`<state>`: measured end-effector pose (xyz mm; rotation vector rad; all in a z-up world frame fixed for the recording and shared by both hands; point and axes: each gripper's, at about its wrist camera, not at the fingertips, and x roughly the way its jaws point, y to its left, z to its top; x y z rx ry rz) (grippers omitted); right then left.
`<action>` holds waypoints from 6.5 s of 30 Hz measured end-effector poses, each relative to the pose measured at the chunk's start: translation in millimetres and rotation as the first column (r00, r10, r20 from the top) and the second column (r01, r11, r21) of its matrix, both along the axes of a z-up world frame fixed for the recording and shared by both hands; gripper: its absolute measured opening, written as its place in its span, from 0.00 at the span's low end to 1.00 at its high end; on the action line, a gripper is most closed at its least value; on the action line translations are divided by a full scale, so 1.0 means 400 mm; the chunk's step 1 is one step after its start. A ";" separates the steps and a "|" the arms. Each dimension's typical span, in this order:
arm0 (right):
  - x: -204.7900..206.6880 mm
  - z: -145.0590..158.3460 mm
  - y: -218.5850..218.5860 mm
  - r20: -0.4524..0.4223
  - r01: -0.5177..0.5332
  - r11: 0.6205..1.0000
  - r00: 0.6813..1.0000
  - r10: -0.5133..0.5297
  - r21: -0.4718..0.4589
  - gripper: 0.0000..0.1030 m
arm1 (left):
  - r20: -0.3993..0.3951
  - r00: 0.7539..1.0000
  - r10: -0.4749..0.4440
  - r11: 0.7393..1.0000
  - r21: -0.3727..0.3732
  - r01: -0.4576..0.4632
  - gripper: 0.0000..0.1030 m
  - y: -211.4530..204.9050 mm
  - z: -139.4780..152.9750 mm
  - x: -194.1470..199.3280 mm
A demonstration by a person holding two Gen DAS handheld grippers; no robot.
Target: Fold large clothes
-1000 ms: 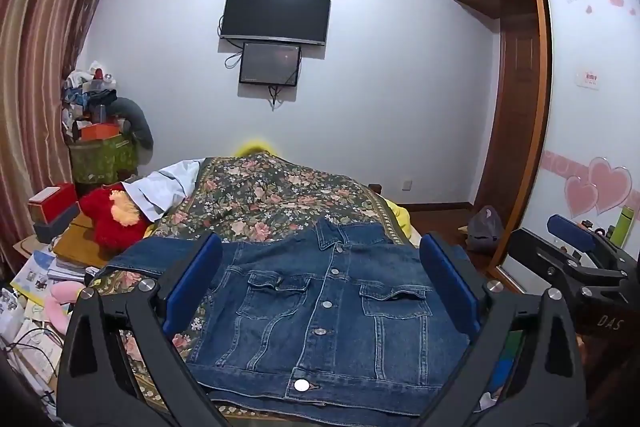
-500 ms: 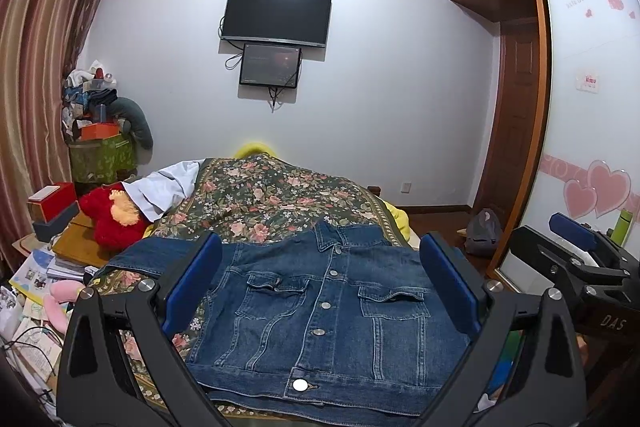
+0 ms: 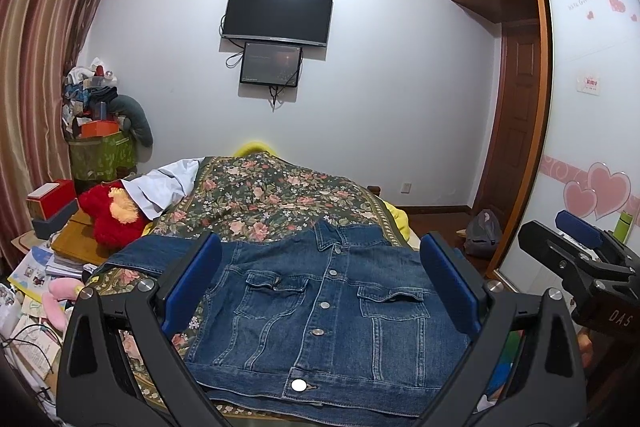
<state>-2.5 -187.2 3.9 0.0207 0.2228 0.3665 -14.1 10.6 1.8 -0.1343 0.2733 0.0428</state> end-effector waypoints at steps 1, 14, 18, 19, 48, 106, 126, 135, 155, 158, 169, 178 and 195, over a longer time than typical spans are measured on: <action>0.002 -0.002 0.000 -0.001 0.001 1.000 1.000 -0.001 0.000 1.00 | 0.000 1.000 0.000 1.000 -0.001 0.000 0.97 0.000 0.001 0.002; -0.002 0.007 -0.006 0.004 0.001 1.000 1.000 -0.001 0.001 1.00 | 0.003 1.000 0.001 1.000 0.002 -0.001 0.98 -0.002 0.002 0.007; -0.003 0.008 -0.006 0.003 0.001 1.000 1.000 -0.001 0.001 1.00 | 0.002 1.000 0.002 1.000 0.003 -0.002 0.98 -0.004 0.000 0.009; -0.003 0.009 -0.007 0.003 0.001 1.000 1.000 -0.001 0.002 1.00 | 0.003 1.000 0.002 1.000 0.003 -0.002 0.98 -0.003 0.001 0.007; 0.056 0.005 0.025 -0.016 0.001 1.000 1.000 -0.001 -0.027 1.00 | 0.002 0.999 0.039 0.999 0.014 -0.039 0.99 0.047 -0.013 0.059; 0.984 -0.661 0.723 -0.782 -0.520 0.791 0.617 0.088 -0.322 1.00 | -0.650 0.674 0.351 0.775 -0.203 -0.599 0.15 0.970 -0.575 0.728; 0.817 -0.343 0.467 -0.458 -0.366 0.808 0.878 0.136 -0.461 1.00 | -0.431 0.899 0.078 0.993 -0.043 -0.107 0.10 0.462 -0.281 0.853; 0.804 -0.355 0.330 -0.487 -0.318 0.835 0.871 0.070 -0.449 1.00 | -0.650 0.747 -0.137 0.990 -0.124 0.073 0.10 0.262 -0.498 0.882; 0.786 -0.343 0.656 -0.538 -0.506 0.759 0.806 0.247 -0.410 1.00 | -0.578 0.810 0.098 0.973 -0.114 -0.199 0.59 0.662 -0.407 0.603; 0.793 -0.377 0.760 -0.572 -0.560 0.720 0.773 0.275 -0.410 1.00 | -0.586 0.795 0.156 0.967 -0.073 -0.244 0.60 0.721 -0.426 0.577; 0.956 -0.635 1.008 -0.800 -0.626 0.707 0.582 0.143 -0.329 0.99 | -0.637 0.748 0.187 0.961 -0.040 -0.275 0.60 0.810 -0.527 0.549; 0.965 -0.651 1.005 -0.746 -0.588 0.743 0.640 0.185 -0.320 0.39 | -0.663 0.734 0.148 0.966 -0.061 -0.250 0.60 0.796 -0.572 0.585; 0.950 -0.246 0.531 -0.540 -0.319 0.946 0.808 0.236 -0.063 0.18 | -0.633 0.763 0.128 0.981 -0.034 -0.192 0.60 0.659 -0.481 0.610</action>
